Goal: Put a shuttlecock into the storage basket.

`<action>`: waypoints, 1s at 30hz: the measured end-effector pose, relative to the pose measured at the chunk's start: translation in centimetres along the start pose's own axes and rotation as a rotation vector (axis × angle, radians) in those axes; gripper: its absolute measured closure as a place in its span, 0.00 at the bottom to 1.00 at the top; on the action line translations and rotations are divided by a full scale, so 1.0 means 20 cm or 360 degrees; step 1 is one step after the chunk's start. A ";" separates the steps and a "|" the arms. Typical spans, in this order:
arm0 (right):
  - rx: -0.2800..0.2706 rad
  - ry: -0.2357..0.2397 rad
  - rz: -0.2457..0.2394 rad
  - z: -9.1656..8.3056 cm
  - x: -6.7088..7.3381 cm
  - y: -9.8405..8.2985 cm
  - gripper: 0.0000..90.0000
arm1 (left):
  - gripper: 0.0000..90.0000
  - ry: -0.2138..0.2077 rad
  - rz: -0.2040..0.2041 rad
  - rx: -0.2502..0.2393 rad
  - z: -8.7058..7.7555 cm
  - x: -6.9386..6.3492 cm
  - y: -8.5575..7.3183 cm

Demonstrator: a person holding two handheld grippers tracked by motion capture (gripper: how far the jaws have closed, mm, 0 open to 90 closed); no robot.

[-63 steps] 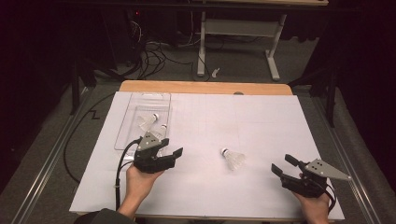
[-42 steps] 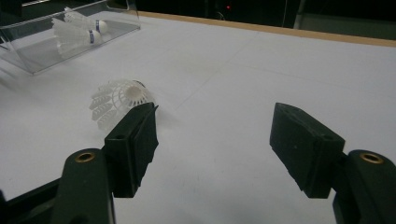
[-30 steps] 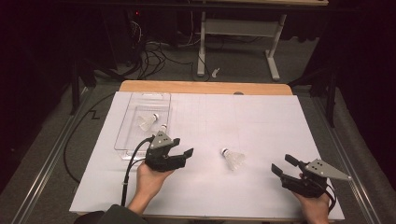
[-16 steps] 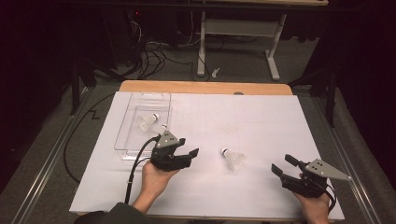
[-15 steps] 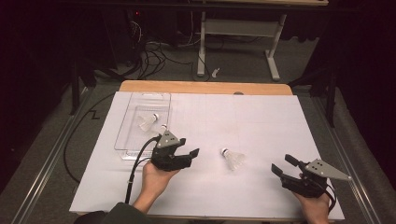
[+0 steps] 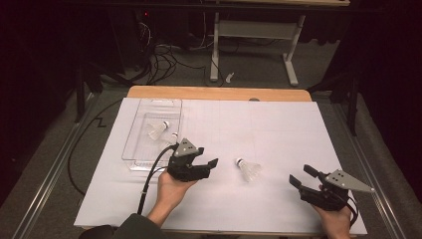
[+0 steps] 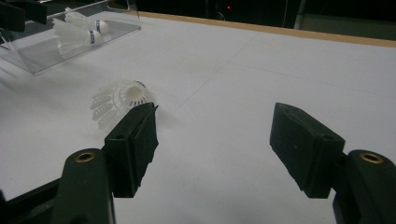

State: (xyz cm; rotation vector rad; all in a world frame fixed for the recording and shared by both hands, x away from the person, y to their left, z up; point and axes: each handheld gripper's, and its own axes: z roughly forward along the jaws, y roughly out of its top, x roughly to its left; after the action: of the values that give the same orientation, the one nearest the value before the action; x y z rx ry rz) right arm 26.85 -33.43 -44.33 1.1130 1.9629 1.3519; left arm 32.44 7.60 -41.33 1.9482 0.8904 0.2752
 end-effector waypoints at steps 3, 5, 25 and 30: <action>-0.0001 0.0001 0.0001 0.00 0.00 0.00 0.36 | 0.42 -0.0003 0.0001 -0.0001 0.01 0.00 0.00; 0.0000 0.0001 0.0001 0.00 0.00 0.00 0.36 | 0.42 -0.0007 0.0003 0.0001 0.01 -0.01 0.01; 0.0000 0.0003 0.0004 0.00 0.00 0.00 0.36 | 0.41 -0.0052 0.0044 0.0022 0.08 -0.05 0.03; 0.0002 0.0005 0.0006 0.00 0.00 0.00 0.36 | 0.41 -0.0063 0.0045 0.0019 0.08 -0.05 0.04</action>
State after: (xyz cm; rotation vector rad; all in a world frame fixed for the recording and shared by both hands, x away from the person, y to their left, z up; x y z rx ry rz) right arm 26.92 -33.47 -44.37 1.1169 1.9651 1.3550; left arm 32.91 5.64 -41.34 1.9718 0.8411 0.2479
